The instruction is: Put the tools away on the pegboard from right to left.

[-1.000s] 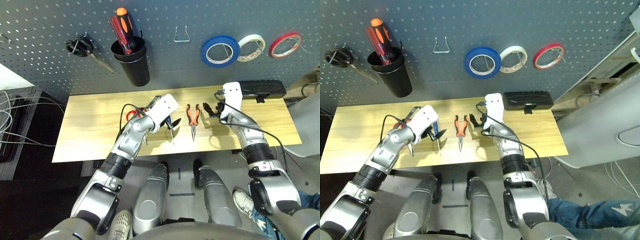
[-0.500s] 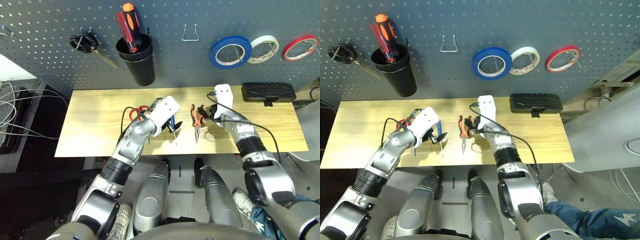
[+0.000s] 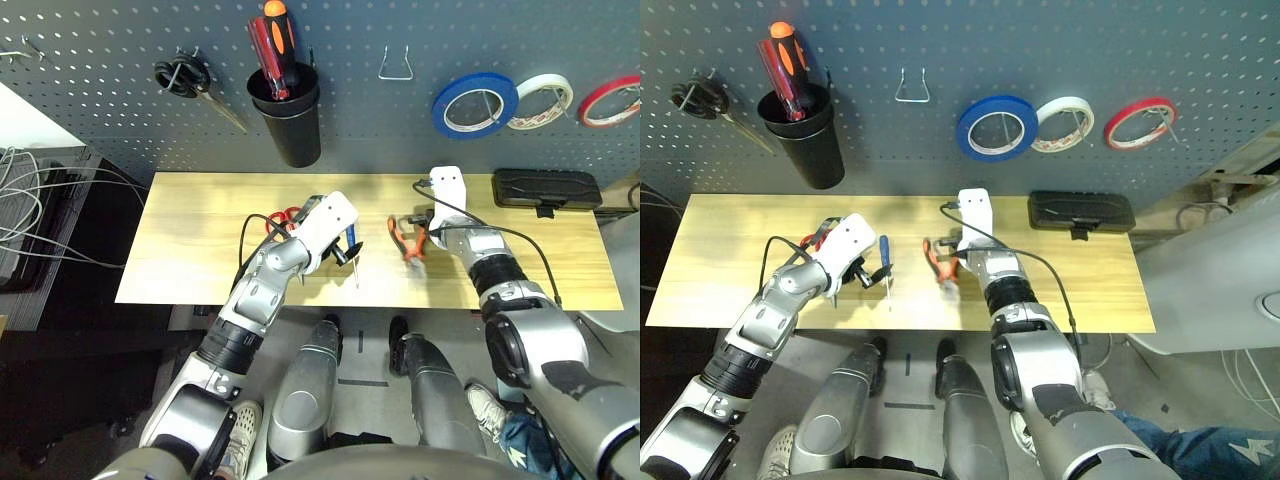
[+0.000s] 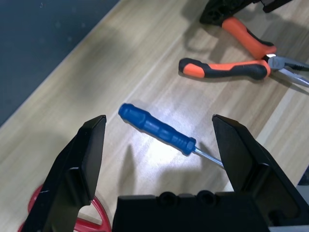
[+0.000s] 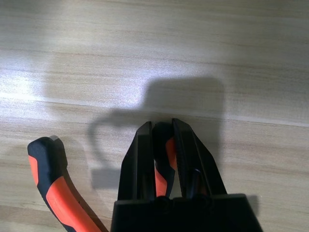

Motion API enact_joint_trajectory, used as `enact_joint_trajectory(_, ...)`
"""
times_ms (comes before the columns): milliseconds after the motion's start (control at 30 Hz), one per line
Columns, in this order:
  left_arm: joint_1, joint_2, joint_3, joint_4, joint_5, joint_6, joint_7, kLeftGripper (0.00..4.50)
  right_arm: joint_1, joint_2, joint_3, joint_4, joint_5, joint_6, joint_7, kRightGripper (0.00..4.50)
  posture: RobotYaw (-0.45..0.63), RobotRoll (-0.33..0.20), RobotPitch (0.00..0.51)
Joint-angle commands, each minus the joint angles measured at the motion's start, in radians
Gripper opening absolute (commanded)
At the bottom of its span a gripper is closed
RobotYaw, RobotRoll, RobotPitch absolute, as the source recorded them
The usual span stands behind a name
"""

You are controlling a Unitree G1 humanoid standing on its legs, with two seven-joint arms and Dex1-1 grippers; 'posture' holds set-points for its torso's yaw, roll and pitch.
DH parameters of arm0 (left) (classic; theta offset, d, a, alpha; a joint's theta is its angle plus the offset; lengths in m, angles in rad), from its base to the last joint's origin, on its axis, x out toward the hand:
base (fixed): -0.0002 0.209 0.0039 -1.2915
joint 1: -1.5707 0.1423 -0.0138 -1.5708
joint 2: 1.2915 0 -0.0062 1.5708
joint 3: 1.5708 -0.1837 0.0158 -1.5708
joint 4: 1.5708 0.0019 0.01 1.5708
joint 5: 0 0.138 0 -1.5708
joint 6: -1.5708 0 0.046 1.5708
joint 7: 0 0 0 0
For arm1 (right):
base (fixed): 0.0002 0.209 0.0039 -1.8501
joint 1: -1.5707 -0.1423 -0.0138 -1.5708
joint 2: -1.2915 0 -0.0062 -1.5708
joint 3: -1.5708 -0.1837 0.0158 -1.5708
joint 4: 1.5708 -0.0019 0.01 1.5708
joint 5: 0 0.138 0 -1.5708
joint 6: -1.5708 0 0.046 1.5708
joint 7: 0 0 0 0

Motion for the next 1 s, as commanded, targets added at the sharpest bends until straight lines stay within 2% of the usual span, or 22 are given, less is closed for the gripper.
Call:
enact_joint_trajectory(33, 0.033, -0.001, 0.031, -0.010, -0.033, -0.082, 0.015, 4.50, 0.061, -0.007, -0.006, -0.120, 0.036, 0.082, 0.054, 0.41, 0.20, 0.000, 0.325)
enact_joint_trajectory(200, 0.090, 0.004, 0.097, -0.079, -0.069, -0.226, 0.060, 4.50, 0.199, -0.017, 0.021, -0.514, 0.087, 0.221, 0.136, 0.41, 0.18, 0.000, 0.300)
enact_joint_trajectory(367, 0.135, -0.003, 0.152, -0.148, -0.096, -0.294, 0.106, 4.50, 0.289, -0.028, 0.065, -0.771, 0.112, 0.240, 0.195, 0.41, 0.17, 0.000, 0.289)
enact_joint_trajectory(633, 0.158, -0.019, 0.166, -0.175, -0.122, -0.428, 0.131, 4.50, 0.293, -0.052, 0.106, -0.879, 0.077, 0.065, 0.209, 0.41, 0.17, 0.000, 0.290)
enact_joint_trajectory(800, 0.141, -0.028, 0.188, -0.172, -0.134, -0.513, 0.156, 4.50, 0.256, -0.061, 0.125, -0.897, 0.058, -0.089, 0.226, 0.41, 0.17, 0.000, 0.291)
enact_joint_trajectory(1000, 0.134, -0.011, 0.212, -0.158, -0.132, -0.621, 0.171, 4.50, 0.192, -0.040, 0.105, -0.961, 0.080, -0.155, 0.219, 0.41, 0.16, 0.000, 0.292)
